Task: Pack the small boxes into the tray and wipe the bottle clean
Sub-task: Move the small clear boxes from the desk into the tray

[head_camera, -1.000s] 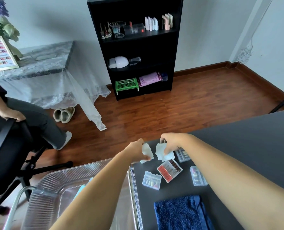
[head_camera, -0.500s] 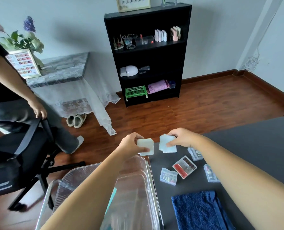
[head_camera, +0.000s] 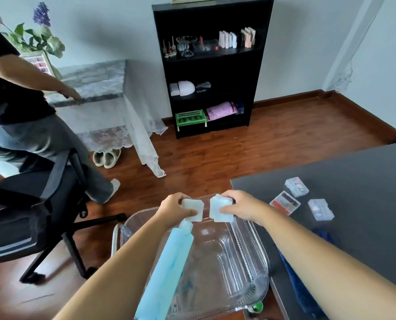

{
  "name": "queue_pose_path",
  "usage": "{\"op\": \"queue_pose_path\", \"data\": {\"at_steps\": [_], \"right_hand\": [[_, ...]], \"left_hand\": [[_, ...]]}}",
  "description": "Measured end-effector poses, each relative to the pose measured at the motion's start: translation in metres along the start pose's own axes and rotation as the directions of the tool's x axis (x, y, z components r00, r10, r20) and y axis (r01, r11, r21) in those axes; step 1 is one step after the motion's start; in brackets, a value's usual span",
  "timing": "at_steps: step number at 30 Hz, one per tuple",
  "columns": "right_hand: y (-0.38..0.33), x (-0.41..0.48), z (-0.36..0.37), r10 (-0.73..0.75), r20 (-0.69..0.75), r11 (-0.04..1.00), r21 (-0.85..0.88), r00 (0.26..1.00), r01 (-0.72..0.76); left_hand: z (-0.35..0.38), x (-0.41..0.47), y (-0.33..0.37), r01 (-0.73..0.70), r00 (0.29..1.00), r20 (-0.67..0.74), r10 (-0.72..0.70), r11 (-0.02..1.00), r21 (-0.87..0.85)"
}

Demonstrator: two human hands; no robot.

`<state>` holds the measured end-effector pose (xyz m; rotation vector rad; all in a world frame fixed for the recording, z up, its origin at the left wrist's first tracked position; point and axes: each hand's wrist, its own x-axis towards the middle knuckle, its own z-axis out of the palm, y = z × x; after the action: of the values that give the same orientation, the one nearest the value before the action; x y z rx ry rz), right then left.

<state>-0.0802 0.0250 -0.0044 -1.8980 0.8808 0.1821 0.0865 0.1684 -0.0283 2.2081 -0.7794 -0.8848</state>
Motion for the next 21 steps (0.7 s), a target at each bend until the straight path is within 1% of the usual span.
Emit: {"op": "queue_pose_path", "data": {"at_steps": [3, 6, 10, 12, 14, 17, 21], "right_hand": [[0.014, 0.002, 0.044, 0.095, -0.033, 0.995, 0.036, 0.995, -0.094], [0.034, 0.005, 0.078, 0.188, -0.097, 0.982, 0.015, 0.977, -0.188], [0.058, 0.015, 0.109, 0.328, -0.217, 0.930, 0.247, 0.919, -0.274], [0.068, 0.021, 0.116, 0.396, -0.274, 0.902, 0.292, 0.876, -0.317], [0.076, 0.031, 0.121, 0.439, -0.308, 0.885, 0.309, 0.844, -0.348], [0.080, 0.044, 0.127, 0.463, -0.353, 0.878, 0.306, 0.813, -0.367], [0.085, 0.054, 0.132, 0.454, -0.396, 0.891, 0.208, 0.798, -0.404]], "left_hand": [[0.005, 0.002, -0.017, -0.019, 0.999, 0.037, 0.018, 0.999, 0.035], [0.015, 0.007, -0.031, -0.042, 0.997, 0.068, 0.037, 0.996, 0.083], [0.029, 0.016, -0.043, -0.067, 0.993, 0.100, 0.057, 0.992, 0.102], [0.034, 0.019, -0.049, -0.061, 0.992, 0.112, 0.051, 0.994, 0.091], [0.039, 0.025, -0.054, -0.053, 0.991, 0.127, 0.041, 0.995, 0.090], [0.042, 0.031, -0.061, -0.046, 0.991, 0.130, 0.036, 0.996, 0.075], [0.044, 0.036, -0.065, -0.019, 0.993, 0.118, 0.017, 1.000, 0.015]]}}
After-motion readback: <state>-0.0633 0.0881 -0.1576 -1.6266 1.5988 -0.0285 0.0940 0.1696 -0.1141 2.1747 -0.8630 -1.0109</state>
